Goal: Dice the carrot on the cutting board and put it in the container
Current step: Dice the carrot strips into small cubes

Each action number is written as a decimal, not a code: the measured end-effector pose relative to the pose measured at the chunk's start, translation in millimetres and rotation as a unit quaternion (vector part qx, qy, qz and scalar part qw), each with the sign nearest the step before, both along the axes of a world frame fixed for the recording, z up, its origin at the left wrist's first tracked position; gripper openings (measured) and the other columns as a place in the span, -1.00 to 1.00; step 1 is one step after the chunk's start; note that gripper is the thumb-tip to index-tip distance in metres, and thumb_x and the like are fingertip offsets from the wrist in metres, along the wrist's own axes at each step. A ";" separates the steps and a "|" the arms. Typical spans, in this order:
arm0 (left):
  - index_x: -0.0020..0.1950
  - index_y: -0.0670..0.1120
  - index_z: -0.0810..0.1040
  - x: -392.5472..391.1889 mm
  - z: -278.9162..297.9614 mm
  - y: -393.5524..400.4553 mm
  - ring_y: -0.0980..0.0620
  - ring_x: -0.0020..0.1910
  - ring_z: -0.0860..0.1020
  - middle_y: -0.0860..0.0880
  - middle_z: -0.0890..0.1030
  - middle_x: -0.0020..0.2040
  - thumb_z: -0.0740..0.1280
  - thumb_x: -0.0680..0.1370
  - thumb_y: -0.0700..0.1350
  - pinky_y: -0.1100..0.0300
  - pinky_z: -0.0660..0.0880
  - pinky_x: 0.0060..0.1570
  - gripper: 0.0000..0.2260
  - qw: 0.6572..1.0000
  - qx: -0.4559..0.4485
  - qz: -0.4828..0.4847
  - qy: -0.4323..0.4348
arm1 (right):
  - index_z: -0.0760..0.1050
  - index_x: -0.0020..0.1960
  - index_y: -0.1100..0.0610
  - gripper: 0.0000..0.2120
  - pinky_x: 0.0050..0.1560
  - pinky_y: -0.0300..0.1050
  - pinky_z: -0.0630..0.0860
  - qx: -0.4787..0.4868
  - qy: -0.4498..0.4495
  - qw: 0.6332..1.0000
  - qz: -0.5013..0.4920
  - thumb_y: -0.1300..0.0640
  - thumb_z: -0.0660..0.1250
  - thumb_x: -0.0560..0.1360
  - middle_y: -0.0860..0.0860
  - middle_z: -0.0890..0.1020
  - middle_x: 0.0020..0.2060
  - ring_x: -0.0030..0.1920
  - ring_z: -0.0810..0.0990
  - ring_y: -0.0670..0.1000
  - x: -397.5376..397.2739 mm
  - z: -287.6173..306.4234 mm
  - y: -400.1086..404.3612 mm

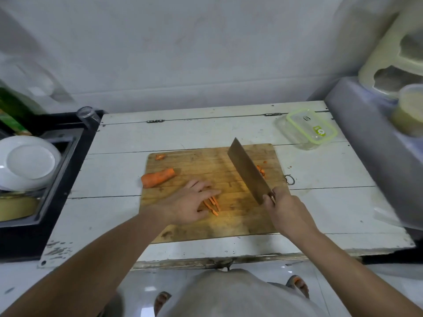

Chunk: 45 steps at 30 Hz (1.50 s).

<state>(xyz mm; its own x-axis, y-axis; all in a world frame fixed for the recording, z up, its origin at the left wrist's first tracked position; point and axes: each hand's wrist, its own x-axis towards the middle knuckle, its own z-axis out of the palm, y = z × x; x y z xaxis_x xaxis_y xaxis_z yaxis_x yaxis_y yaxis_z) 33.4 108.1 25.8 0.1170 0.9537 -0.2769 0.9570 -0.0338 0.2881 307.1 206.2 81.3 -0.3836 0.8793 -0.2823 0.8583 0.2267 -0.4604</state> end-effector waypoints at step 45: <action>0.51 0.02 0.43 50.0 -27.8 -14.2 0.09 0.32 0.30 0.09 0.44 0.30 0.39 0.59 0.13 0.17 0.29 0.38 -0.48 0.953 0.149 0.255 -0.068 | 0.32 -0.14 -0.03 -0.76 -0.44 -0.12 0.28 0.005 -0.025 0.999 0.043 -0.09 0.15 0.67 -0.07 0.49 -0.35 -0.36 0.46 -0.07 6.3 -9.6 -4.3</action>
